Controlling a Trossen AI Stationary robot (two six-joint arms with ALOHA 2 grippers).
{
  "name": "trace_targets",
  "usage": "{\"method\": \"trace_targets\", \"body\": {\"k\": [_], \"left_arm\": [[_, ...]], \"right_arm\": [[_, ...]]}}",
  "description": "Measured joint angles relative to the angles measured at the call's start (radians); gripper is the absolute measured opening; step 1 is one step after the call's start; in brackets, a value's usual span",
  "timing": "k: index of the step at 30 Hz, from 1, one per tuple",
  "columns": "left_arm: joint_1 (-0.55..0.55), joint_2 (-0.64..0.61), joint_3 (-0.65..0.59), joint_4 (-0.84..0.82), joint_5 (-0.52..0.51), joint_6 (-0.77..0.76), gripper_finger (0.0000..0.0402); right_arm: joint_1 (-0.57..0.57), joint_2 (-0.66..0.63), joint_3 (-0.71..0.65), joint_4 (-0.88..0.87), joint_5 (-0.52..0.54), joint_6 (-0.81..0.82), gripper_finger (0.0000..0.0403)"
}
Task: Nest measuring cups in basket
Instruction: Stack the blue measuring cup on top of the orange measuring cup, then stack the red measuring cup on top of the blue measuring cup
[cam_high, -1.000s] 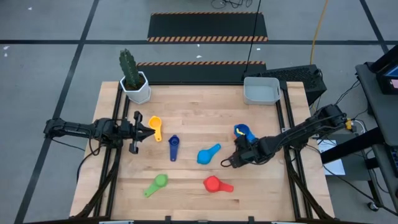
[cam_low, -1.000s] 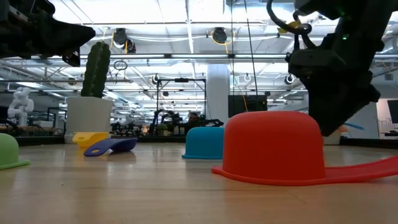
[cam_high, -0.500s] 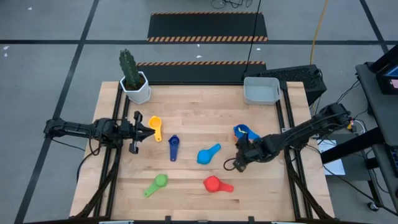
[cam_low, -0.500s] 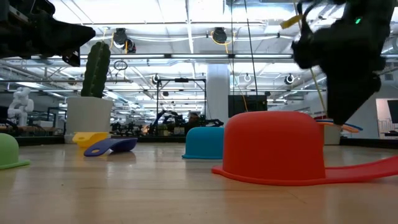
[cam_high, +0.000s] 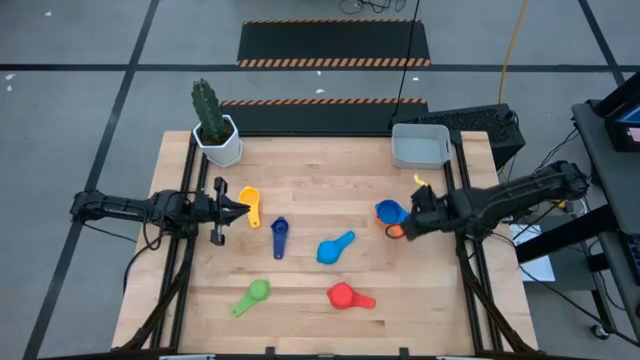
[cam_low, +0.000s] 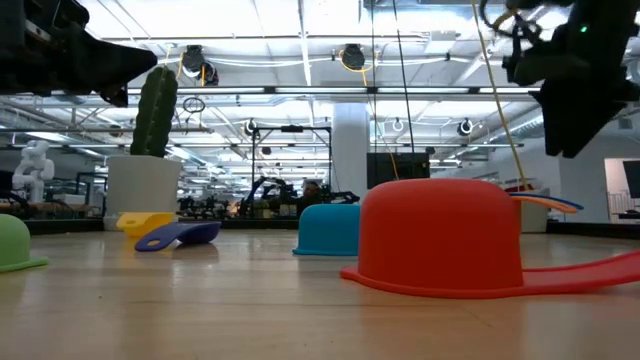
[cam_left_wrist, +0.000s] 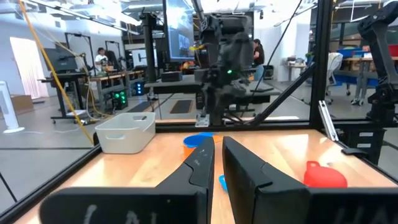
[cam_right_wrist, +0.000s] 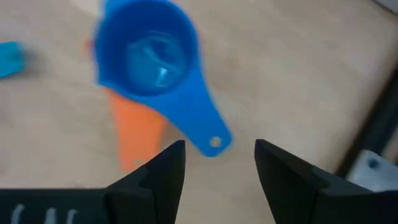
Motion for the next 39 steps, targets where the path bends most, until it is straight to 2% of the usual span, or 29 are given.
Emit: {"method": "trace_targets", "body": {"k": [6, 11, 17, 22, 30, 36, 39], "left_arm": [[0.000, 0.000, 0.000, -0.001, -0.002, 0.025, 0.0037], [0.000, 0.000, 0.000, -0.023, -0.001, 0.024, 0.0037], [0.000, 0.000, 0.000, -0.026, -0.001, 0.010, 0.0037], [0.000, 0.000, 0.000, -0.026, 0.000, 0.008, 0.0037], [0.000, 0.000, 0.000, -0.025, 0.000, 0.001, 0.0037], [0.000, 0.000, 0.000, -0.024, 0.000, -0.005, 0.0037], [0.000, 0.000, 0.000, -0.024, 0.000, -0.015, 0.0037]], "right_arm": [[-0.110, 0.061, 0.000, -0.019, 0.005, -0.182, 0.0182], [-0.191, 0.120, -0.047, -0.001, 0.027, -0.293, 0.0157], [-0.225, 0.156, -0.088, 0.118, -0.059, -0.362, 0.0126], [-0.223, 0.153, -0.090, 0.213, -0.191, -0.417, 0.0106], [-0.185, 0.152, -0.090, 0.290, -0.287, -0.362, 0.0084], [-0.147, 0.152, -0.090, 0.277, -0.270, -0.241, 0.0082], [-0.115, 0.146, -0.069, 0.206, -0.263, -0.162, 0.0082]]}}
